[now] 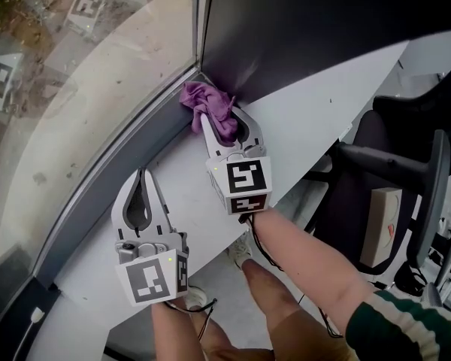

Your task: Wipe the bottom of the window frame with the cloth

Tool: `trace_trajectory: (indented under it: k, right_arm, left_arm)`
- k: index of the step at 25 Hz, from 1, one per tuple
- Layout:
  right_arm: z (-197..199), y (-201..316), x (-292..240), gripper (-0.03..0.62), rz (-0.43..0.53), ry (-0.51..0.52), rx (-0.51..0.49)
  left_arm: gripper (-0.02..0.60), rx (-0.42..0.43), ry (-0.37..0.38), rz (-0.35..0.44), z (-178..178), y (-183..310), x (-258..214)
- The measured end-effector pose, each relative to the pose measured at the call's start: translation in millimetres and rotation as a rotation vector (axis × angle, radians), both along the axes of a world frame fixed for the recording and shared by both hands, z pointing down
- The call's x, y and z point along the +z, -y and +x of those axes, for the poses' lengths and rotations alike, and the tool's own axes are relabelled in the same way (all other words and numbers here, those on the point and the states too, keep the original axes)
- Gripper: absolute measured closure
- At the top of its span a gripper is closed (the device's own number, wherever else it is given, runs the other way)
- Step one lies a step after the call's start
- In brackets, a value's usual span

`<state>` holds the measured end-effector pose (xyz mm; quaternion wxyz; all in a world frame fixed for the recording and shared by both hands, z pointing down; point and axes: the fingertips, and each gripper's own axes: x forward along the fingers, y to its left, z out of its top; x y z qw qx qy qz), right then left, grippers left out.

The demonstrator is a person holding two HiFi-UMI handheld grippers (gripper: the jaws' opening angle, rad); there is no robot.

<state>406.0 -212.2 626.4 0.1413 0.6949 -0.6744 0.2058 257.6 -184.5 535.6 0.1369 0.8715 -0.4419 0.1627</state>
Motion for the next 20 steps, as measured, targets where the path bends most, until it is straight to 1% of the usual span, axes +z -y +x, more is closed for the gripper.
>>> trace_trajectory:
  k: [3,5,6,8,9,10,11,13,14,15,17,20]
  right_arm:
    - [1.7,1.1,0.5,0.448,0.003,0.02,0.013]
    - [1.8,0.8,-5.3,0.448,0.005,0.014,0.01]
    - [-1.8,0.5,-13.5,0.448,0.016,-0.008,-0.009]
    - [-14.7,2.9,-37.2,0.448,0.068,-0.055,-0.067]
    - [-19.9,5.0,-45.8,0.448,0.09,-0.052,-0.08]
    - [-22.5,6.5,-48.7,0.448,0.099,-0.021,-0.072]
    - [-22.1,7.1,-45.5,0.448,0.092,0.033,-0.042]
    - [-12.6,6.0,-28.4,0.448,0.049,0.171,0.062]
    - [-5.4,5.7,-19.8,0.448,0.027,0.226,0.115]
    - [0.7,6.3,-13.6,0.448,0.011,0.255,0.15]
    - [5.4,8.5,-8.4,0.448,-0.009,0.241,0.156]
    - [1.9,6.4,-7.8,0.448,-0.017,0.175,0.117]
  left_arm:
    - [0.575,-0.001,-0.004,0.002,0.4,1.3,-0.5]
    - [0.575,0.0,-0.006,0.001,0.2,0.7,-0.3]
    - [0.575,0.0,-0.005,-0.001,-1.0,-0.4,0.1]
    - [0.575,-0.005,-0.003,-0.006,-3.8,-1.2,1.4]
    - [0.575,-0.008,-0.002,-0.006,-4.7,-0.6,1.8]
    - [0.575,-0.011,-0.003,-0.005,-5.4,0.2,1.7]
    - [0.575,-0.014,-0.003,-0.004,-6.1,0.6,1.2]
    - [0.575,-0.016,-0.006,0.001,-6.7,0.4,-0.9]
    - [0.575,-0.015,-0.008,0.005,-6.5,0.3,-2.2]
    - [0.575,-0.011,-0.007,0.007,-6.4,0.1,-3.1]
    - [0.575,-0.004,0.005,0.013,-8.7,-0.4,-3.7]
    - [0.575,-0.008,0.02,0.016,-20.4,-1.9,-4.2]
